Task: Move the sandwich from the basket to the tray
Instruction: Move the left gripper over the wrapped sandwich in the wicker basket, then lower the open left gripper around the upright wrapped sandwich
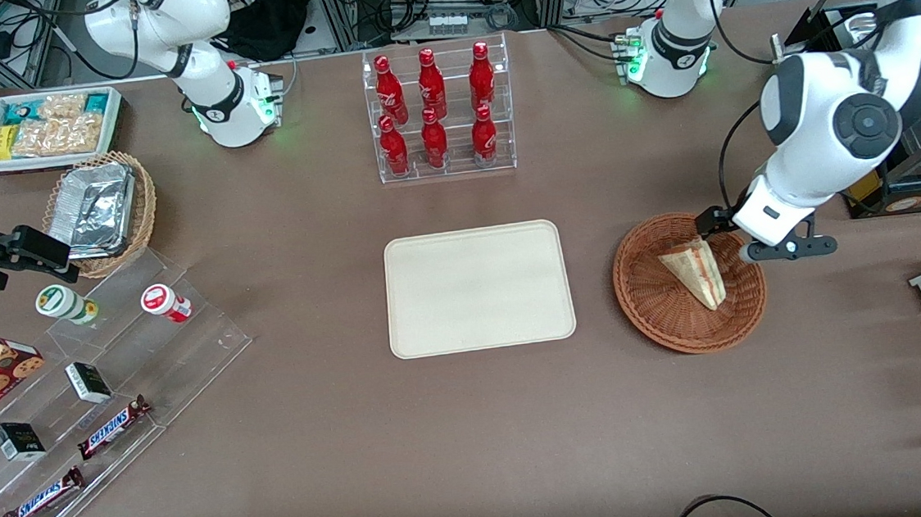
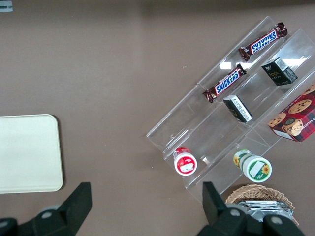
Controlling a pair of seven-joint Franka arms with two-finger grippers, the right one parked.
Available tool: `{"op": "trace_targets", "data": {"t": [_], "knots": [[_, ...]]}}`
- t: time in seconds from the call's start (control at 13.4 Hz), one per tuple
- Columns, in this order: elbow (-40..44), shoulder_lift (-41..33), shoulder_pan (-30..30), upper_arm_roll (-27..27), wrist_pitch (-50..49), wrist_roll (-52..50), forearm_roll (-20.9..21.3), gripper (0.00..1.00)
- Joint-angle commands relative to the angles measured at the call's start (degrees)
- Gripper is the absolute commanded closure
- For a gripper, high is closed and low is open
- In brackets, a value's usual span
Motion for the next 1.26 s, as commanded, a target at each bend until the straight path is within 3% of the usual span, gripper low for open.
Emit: {"op": "trace_targets", "data": {"t": [0.0, 0.52, 1.19], "knots": [[-3.0, -0.7, 0.3, -0.4, 3.5, -1.5, -0.3, 0.0], [-9.7, 1.1, -0.6, -0.4, 16.3, -20.5, -0.3, 0.0], [-9.6, 7.3, -1.8, -0.6, 20.7, -38.0, -0.4, 0.0]]}}
